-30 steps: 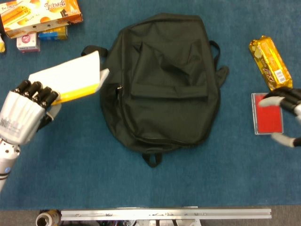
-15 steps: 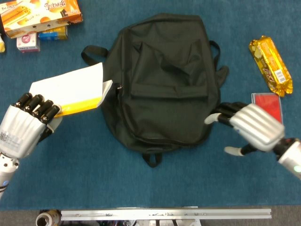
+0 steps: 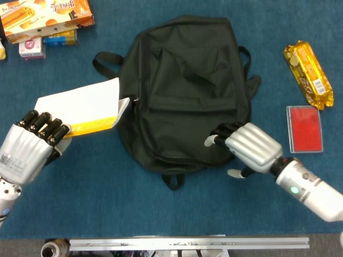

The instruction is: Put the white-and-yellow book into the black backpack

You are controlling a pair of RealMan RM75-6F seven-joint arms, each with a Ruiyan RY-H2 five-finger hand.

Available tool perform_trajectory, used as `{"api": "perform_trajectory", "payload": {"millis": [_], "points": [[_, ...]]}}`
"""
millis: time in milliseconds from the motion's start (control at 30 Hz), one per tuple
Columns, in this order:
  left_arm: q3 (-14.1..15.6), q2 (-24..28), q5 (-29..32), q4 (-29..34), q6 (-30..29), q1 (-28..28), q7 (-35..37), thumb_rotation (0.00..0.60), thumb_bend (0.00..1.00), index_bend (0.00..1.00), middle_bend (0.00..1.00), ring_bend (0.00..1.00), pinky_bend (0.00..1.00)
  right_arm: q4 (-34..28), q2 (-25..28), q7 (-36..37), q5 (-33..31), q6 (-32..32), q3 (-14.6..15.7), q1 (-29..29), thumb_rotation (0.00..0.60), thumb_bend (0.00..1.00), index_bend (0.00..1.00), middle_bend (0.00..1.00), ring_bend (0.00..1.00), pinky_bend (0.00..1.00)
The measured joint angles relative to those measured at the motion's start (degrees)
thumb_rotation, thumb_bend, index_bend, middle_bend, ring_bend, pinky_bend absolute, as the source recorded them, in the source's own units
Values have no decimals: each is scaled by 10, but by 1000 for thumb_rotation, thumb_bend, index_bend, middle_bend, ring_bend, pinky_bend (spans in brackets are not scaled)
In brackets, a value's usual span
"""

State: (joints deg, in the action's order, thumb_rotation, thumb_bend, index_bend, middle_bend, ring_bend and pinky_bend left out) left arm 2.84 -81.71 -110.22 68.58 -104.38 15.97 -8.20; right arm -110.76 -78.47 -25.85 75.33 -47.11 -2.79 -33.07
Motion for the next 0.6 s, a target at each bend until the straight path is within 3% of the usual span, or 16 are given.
{"api": "perform_trajectory", "payload": {"millis": [267,600], "points": [[-1,2,-2,1,7,-1,6,600,358,779,669,537,587,33,-68,-74,-68,-8,3,-28,600,124,298,292,186,292],[-3,-1,-3,-6,8,-3,14,600,358,779,669,537,587,71,-128,-128,-99,-36,15,-49,600,125,298,285,186,292]]}}
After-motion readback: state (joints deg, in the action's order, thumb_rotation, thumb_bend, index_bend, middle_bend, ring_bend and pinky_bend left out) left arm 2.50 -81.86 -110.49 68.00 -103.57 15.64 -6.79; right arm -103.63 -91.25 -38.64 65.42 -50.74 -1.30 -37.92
